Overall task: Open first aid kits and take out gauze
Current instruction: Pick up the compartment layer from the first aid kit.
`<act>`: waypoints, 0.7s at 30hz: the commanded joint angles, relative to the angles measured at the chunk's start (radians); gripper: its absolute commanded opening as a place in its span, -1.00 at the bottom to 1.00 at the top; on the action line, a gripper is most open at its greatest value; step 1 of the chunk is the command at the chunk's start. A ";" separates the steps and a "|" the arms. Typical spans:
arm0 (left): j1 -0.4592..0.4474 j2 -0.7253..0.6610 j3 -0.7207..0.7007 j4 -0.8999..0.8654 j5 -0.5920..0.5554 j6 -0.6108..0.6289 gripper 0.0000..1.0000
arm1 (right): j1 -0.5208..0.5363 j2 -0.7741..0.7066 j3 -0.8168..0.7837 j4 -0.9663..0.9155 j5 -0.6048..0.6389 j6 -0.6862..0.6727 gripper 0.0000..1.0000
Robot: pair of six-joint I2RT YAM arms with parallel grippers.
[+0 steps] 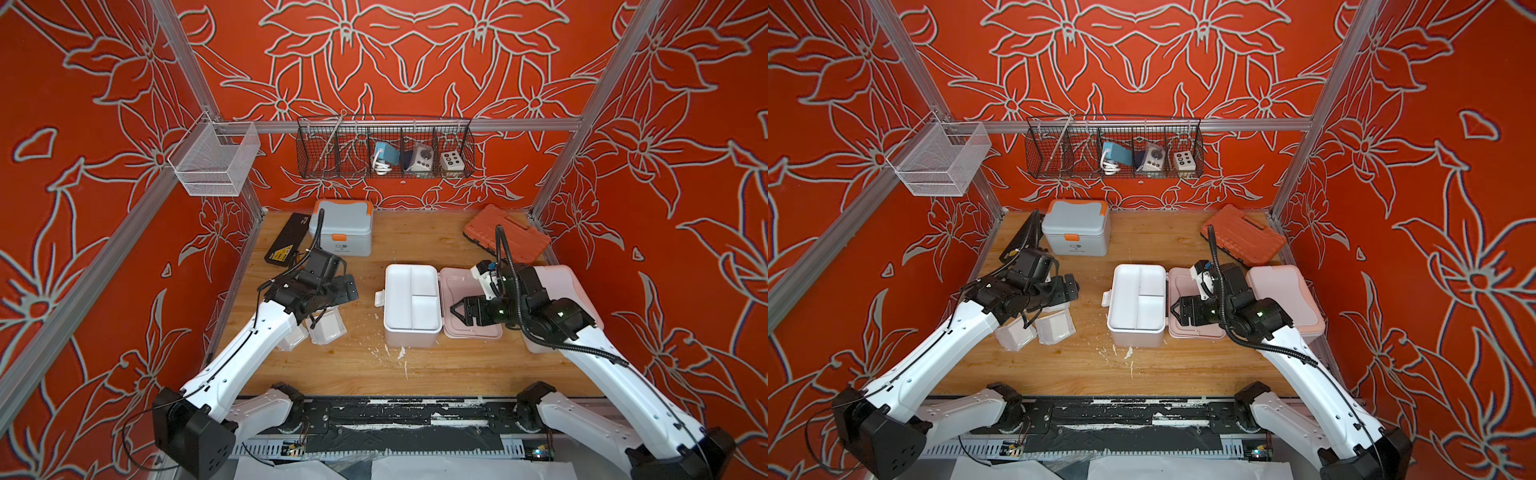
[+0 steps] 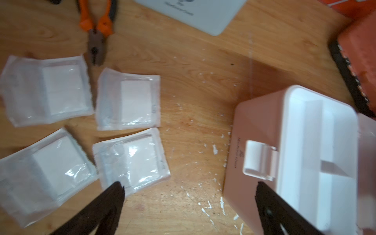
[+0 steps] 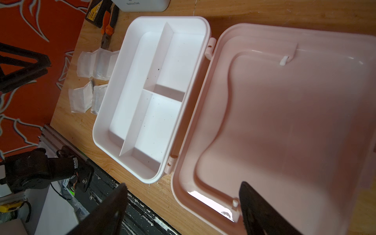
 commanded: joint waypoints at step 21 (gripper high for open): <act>-0.103 -0.222 -0.301 0.597 0.218 0.079 0.95 | 0.006 0.064 0.076 -0.051 0.038 -0.006 0.72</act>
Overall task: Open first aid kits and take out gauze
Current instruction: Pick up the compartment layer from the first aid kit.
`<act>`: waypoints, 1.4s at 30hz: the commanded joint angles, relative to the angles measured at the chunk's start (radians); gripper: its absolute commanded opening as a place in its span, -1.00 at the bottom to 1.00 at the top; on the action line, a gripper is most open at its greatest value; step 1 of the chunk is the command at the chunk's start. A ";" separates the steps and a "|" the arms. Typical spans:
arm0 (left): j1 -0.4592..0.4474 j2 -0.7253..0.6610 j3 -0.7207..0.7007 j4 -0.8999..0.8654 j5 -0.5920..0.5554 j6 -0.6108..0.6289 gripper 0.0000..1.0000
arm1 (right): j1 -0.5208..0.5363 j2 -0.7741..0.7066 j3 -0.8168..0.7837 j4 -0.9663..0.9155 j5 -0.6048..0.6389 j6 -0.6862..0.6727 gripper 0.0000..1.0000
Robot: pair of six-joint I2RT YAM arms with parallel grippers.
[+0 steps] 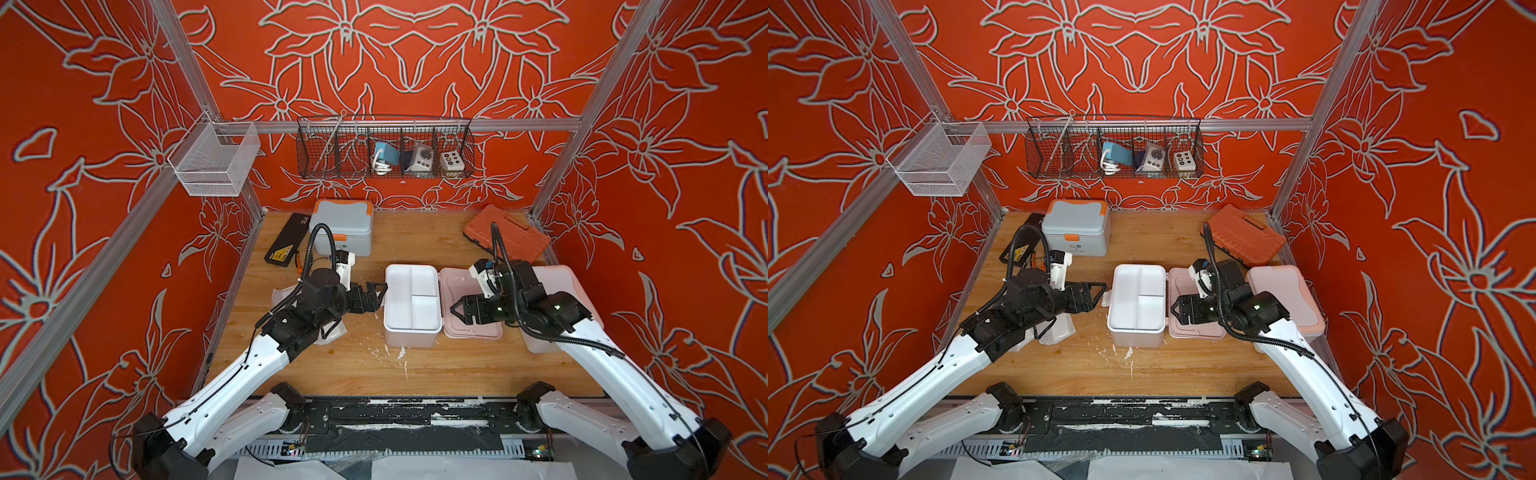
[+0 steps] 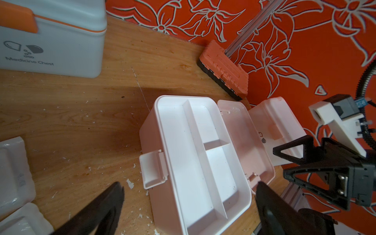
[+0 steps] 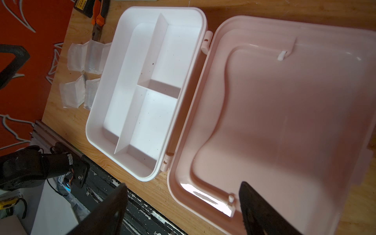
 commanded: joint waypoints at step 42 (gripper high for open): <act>0.376 -0.013 -0.267 0.187 0.557 -0.141 0.95 | 0.521 0.503 0.333 -0.031 0.563 0.383 0.32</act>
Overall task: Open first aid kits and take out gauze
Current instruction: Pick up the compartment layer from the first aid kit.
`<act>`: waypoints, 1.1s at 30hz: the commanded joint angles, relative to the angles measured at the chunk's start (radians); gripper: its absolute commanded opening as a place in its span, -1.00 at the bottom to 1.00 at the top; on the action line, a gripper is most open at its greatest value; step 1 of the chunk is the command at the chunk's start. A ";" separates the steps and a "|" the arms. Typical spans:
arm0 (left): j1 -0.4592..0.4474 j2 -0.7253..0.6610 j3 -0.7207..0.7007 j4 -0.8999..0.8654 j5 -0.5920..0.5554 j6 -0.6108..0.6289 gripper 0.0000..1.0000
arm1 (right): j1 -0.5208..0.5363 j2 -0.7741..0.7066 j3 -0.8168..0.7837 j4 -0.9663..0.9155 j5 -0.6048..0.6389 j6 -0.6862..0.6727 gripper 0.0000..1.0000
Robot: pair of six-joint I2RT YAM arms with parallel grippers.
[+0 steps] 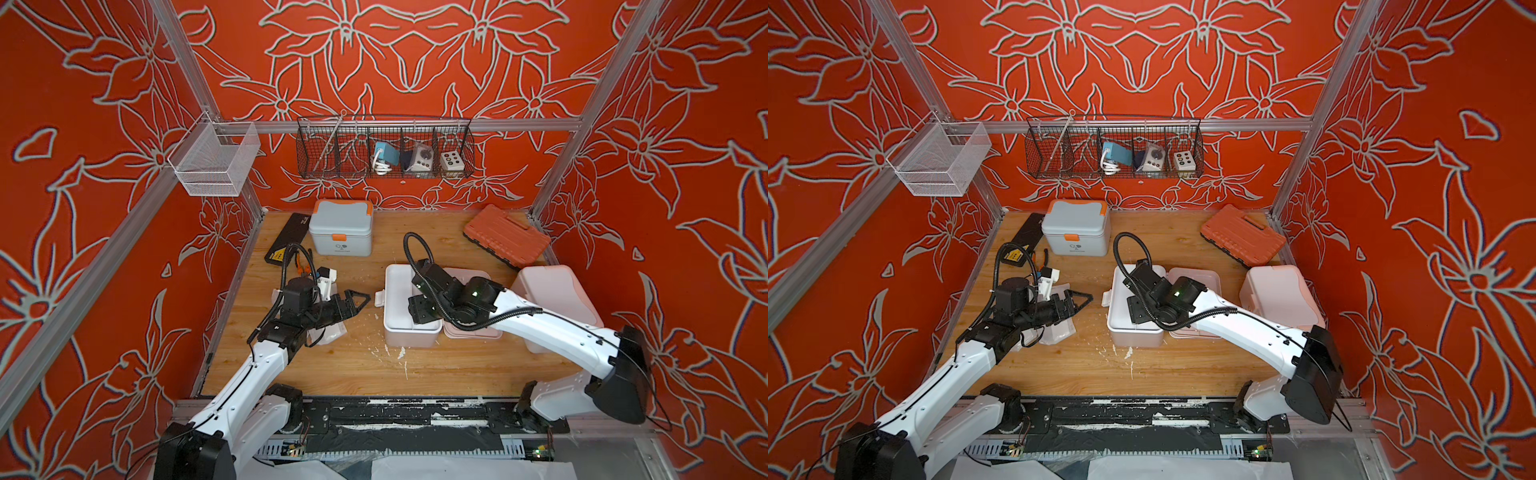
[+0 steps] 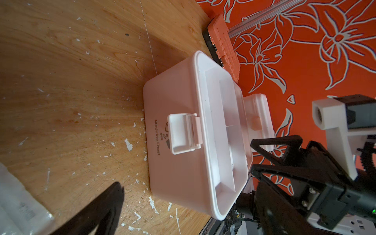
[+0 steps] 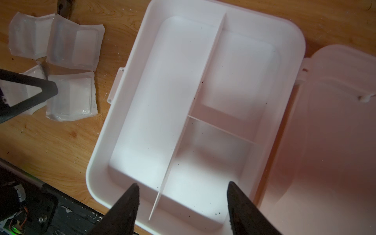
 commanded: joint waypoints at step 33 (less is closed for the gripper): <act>0.007 -0.118 -0.038 0.057 0.018 -0.057 0.95 | 0.024 0.321 0.203 -0.157 0.057 0.246 -0.42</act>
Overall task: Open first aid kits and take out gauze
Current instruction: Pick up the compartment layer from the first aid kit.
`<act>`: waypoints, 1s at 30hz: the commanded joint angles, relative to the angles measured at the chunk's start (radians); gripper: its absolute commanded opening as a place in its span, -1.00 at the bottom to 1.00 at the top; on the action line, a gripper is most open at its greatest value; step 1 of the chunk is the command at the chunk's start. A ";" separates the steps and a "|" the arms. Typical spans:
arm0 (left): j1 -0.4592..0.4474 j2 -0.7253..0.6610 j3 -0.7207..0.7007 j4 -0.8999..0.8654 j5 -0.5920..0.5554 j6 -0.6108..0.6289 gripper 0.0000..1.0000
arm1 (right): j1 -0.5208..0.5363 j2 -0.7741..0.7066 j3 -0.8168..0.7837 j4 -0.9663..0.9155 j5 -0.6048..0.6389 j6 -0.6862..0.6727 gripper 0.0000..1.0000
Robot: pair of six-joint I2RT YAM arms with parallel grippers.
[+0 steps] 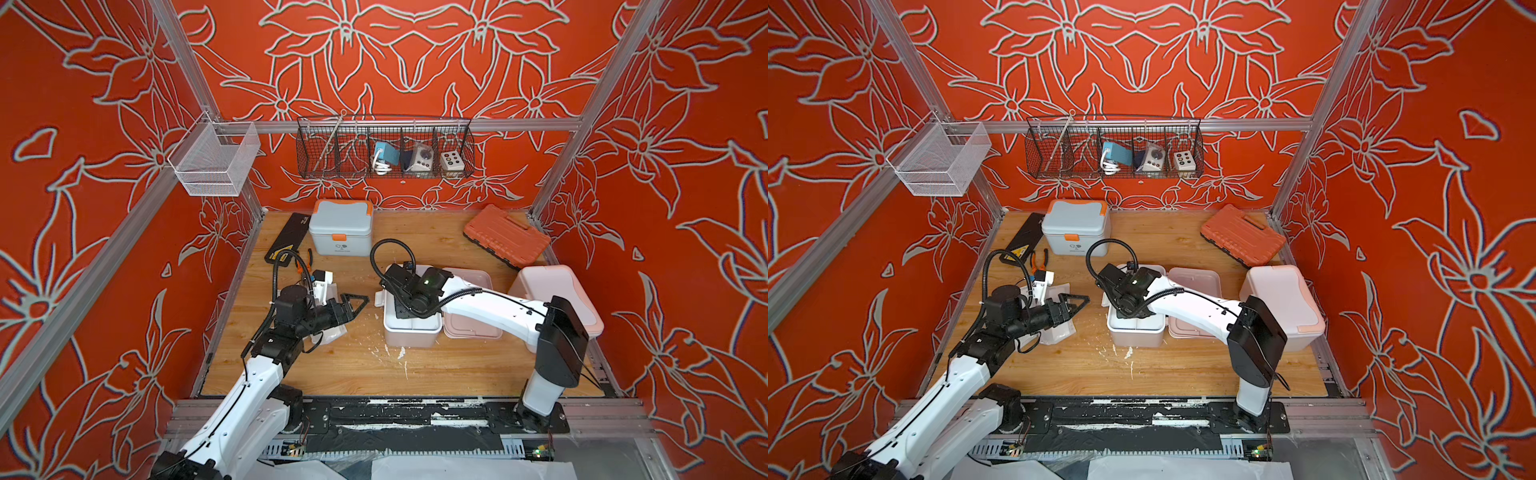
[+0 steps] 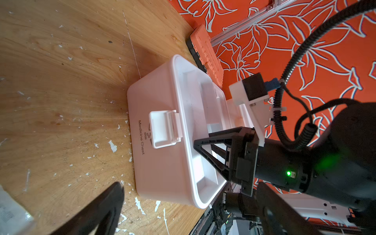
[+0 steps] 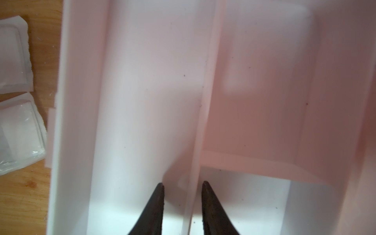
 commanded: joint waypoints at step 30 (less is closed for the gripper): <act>0.003 0.042 0.072 -0.032 -0.041 -0.003 0.94 | -0.004 -0.058 0.035 0.013 -0.014 0.050 -1.00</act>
